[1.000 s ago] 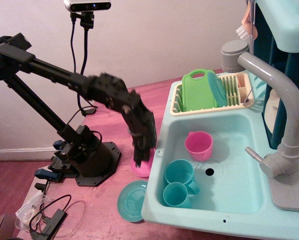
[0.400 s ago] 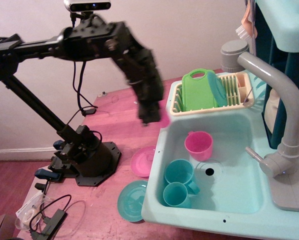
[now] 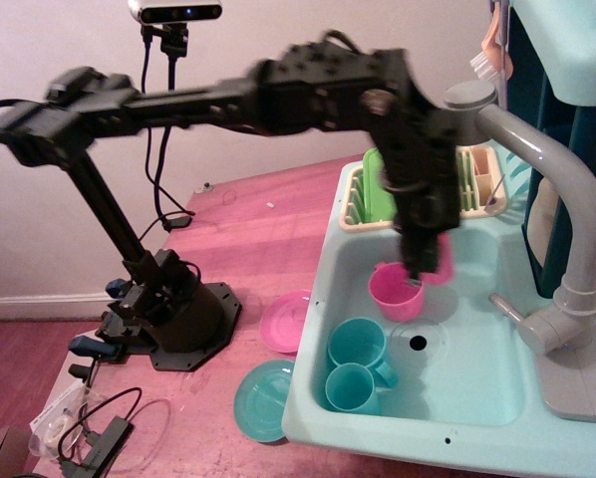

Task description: Put cup from anywhere into sink

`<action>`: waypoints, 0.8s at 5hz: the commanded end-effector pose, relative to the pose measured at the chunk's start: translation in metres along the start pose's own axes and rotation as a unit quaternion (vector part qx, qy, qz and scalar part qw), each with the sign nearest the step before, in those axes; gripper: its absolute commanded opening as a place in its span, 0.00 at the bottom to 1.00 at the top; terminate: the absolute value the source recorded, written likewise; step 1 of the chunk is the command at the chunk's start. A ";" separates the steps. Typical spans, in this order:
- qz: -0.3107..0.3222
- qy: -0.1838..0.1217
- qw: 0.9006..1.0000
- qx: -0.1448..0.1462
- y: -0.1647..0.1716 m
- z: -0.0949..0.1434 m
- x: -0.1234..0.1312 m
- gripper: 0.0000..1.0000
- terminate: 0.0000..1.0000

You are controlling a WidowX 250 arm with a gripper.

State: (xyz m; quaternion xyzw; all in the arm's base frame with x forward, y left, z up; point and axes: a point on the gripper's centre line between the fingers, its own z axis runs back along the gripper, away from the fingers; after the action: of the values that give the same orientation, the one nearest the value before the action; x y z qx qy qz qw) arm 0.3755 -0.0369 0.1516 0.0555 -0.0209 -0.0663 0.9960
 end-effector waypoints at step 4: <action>-0.010 -0.015 1.000 -0.003 0.005 0.025 -0.008 1.00 0.00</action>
State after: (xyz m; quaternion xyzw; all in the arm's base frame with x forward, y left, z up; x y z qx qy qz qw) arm 0.3357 -0.0317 0.1714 0.0704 0.0058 -0.0728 0.9948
